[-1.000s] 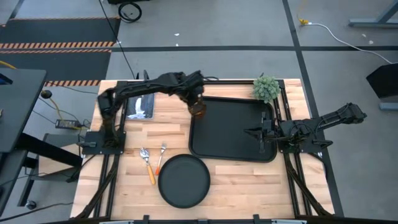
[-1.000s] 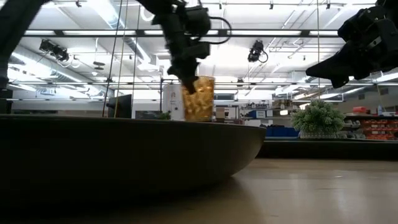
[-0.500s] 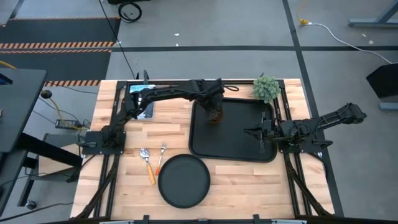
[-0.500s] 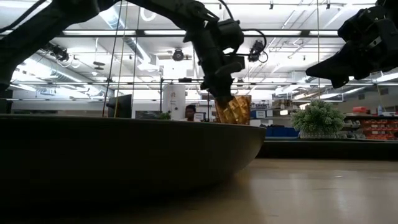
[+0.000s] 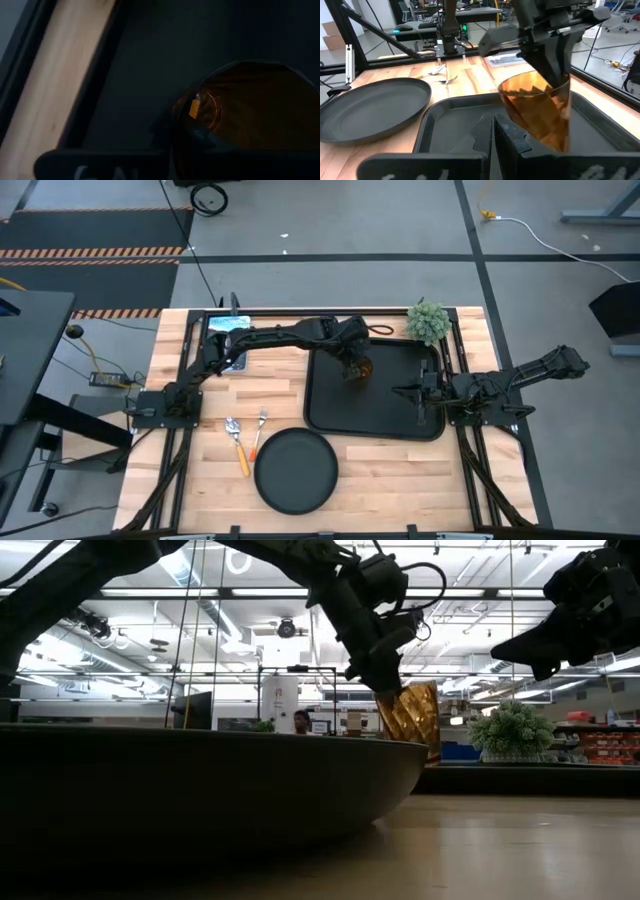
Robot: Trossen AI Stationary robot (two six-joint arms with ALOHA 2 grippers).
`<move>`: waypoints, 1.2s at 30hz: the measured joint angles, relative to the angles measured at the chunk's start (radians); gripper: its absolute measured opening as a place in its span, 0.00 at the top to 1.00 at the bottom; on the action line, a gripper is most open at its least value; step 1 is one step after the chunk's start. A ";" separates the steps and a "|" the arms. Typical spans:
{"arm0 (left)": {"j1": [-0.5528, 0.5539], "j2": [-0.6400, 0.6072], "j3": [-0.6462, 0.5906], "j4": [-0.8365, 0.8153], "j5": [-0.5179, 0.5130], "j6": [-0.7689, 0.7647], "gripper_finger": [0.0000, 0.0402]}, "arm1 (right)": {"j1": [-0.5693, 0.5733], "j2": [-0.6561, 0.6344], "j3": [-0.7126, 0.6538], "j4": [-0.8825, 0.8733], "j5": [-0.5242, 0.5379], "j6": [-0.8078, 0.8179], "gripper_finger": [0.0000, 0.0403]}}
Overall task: Pick and place plate/cup/fork/spoon on tray
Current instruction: Put the brown cup on the black serving tray
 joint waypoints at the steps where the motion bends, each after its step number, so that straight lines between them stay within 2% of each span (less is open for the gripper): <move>1: -0.001 0.007 0.002 0.007 0.002 0.000 0.93 | 0.000 0.000 0.000 0.000 0.000 0.000 0.93; 7: 0.000 0.029 0.001 -0.023 0.002 -0.008 0.92 | 0.000 0.000 0.000 0.002 0.000 0.000 0.93; 18: -0.002 0.032 0.000 0.011 0.003 0.019 0.71 | 0.000 0.000 0.000 0.021 0.000 0.000 0.93; 24: -0.002 0.020 0.008 0.037 0.005 0.037 0.63 | 0.000 0.000 0.000 0.022 0.000 0.000 0.93; 36: -0.002 0.012 0.185 -0.338 0.012 0.093 0.61 | 0.000 0.000 0.000 0.029 0.000 0.000 0.93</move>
